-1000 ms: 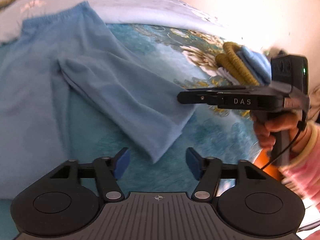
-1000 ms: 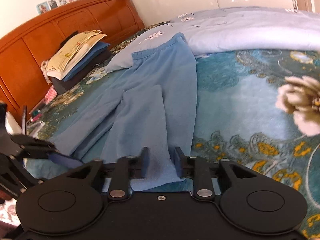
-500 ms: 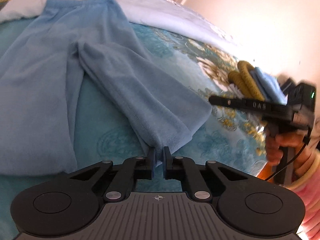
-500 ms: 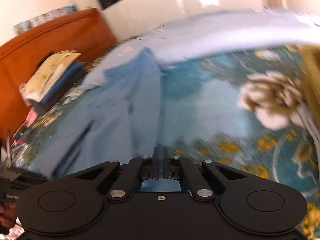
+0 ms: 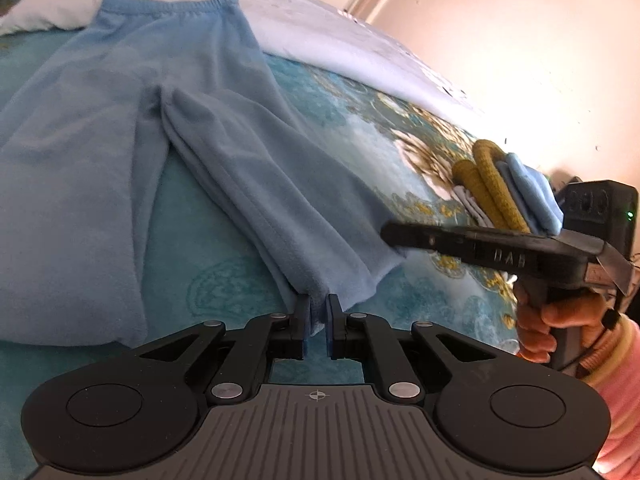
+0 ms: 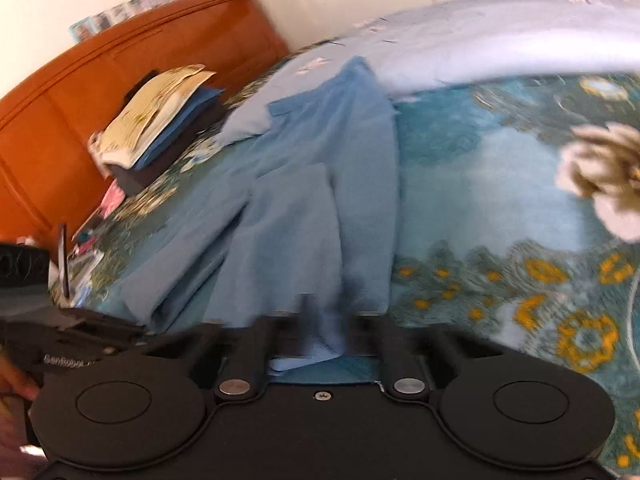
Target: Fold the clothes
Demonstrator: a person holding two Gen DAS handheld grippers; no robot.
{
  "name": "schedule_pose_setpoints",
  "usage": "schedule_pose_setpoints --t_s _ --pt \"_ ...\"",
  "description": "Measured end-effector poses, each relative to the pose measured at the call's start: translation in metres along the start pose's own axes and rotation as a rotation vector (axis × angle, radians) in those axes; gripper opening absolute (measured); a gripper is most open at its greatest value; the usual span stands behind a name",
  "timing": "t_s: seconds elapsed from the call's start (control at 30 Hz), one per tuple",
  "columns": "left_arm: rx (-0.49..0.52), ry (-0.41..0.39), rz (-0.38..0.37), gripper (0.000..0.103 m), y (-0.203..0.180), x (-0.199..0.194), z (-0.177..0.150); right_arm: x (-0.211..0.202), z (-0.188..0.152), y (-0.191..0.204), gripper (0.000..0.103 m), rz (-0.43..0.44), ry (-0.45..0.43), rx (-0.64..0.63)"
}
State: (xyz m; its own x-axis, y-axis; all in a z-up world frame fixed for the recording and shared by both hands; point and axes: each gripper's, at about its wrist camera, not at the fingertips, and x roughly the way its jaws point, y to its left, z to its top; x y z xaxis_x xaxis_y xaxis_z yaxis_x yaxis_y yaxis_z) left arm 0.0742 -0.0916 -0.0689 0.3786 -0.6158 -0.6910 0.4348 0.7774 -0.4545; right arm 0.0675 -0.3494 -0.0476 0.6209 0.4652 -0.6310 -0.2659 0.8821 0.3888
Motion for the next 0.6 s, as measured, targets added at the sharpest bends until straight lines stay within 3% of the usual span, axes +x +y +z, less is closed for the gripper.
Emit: schedule_pose_setpoints --t_s 0.3,0.43,0.53,0.6 --pt "0.028 0.001 0.006 0.004 -0.004 -0.001 -0.003 -0.010 0.008 -0.006 0.003 -0.177 -0.029 -0.014" --pt "0.005 0.029 0.052 0.000 0.006 0.002 -0.009 -0.003 0.005 -0.011 0.003 -0.219 -0.028 0.015" --pt "-0.057 0.003 -0.034 0.001 0.015 -0.008 -0.013 -0.003 0.003 -0.016 0.009 -0.190 -0.019 0.059" --pt "-0.039 -0.017 -0.044 0.001 0.012 -0.014 -0.012 -0.011 0.000 -0.013 0.013 -0.172 -0.045 0.052"
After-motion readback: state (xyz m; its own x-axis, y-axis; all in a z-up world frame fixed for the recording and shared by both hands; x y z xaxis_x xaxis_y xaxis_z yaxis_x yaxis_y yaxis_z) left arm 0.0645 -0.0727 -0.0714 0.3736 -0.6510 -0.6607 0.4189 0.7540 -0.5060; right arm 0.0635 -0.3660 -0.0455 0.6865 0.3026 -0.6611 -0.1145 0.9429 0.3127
